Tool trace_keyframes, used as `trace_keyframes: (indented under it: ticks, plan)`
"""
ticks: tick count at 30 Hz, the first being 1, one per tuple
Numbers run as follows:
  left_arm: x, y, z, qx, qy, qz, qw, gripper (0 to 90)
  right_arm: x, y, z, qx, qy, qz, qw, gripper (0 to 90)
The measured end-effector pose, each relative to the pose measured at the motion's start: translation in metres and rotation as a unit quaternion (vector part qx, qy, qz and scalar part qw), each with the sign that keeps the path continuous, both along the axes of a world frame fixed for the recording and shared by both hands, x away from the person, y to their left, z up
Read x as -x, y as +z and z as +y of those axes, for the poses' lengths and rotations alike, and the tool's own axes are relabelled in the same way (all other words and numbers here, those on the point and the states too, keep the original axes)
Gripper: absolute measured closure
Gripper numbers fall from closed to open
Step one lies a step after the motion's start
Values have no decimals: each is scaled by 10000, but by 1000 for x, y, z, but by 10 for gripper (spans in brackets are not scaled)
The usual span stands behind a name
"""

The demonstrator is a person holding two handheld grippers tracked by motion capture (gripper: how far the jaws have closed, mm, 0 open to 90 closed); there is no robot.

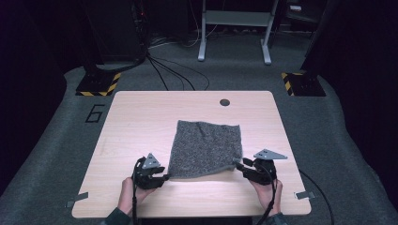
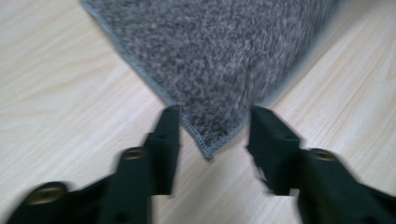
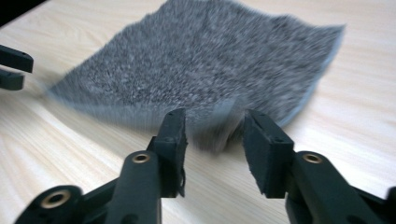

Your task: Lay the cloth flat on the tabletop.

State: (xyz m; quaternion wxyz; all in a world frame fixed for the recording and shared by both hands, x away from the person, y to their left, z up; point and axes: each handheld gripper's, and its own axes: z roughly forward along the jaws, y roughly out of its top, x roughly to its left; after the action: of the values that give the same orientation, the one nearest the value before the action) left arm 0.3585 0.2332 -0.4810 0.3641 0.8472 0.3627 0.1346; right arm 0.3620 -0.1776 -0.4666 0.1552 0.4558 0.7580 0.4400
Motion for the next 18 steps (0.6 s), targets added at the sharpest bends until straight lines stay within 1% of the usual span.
trace_keyframes:
  ticks: [1,2,3,4,5,6,7,8,9,11,12,13,14,15,16,17,18]
  plan:
    - [-1,7,4,-10,-19,-23,10000,470,1,5,-3,-26,-9,-82,10000,528]
    - [-3,11,7,-2,79,-134,9999,434,1,10,-5,-2,-26,-116,9999,500]
    - [-6,15,9,-24,95,-150,9998,389,0,14,-6,23,-55,-117,9999,464]
    - [-11,19,12,1,149,-168,9997,369,-2,16,-6,13,-60,-129,9999,429]
    - [-16,21,13,13,213,-184,9996,335,-6,17,-4,72,-100,-66,9999,363]
    - [-22,22,12,1,294,-238,9993,305,-11,17,-3,106,-87,29,9999,338]
    - [-26,23,12,-20,307,-249,9992,283,-16,15,0,142,-79,64,9998,294]
    - [-34,22,9,-6,330,-232,9992,269,-20,13,2,198,-97,108,9997,251]
    - [-40,21,6,-1,359,-217,9991,243,-27,9,7,329,-104,234,9991,220]
    - [-49,17,-1,-85,371,-248,9990,226,-39,1,13,465,-104,343,9983,194]
    - [-56,13,-7,-140,408,-261,9987,217,-43,-2,16,502,-140,430,9977,181]
    - [-60,11,-10,-148,441,-268,9986,198,-50,-6,18,628,-170,448,9969,172]
    - [-66,8,-15,-271,428,-242,9984,196,-53,-9,20,652,-175,489,9965,165]
    - [-70,5,-18,-341,468,-259,9980,187,-59,-13,22,727,-156,471,9961,153]
    - [-73,2,-22,-408,491,-254,9976,174,-62,-16,23,760,-165,528,9956,146]
    - [-77,-1,-25,-450,496,-235,9975,169,-65,-18,25,825,-182,539,9950,139]
    - [-79,-3,-27,-472,538,-238,9972,166,-69,-21,28,865,-220,619,9941,121]
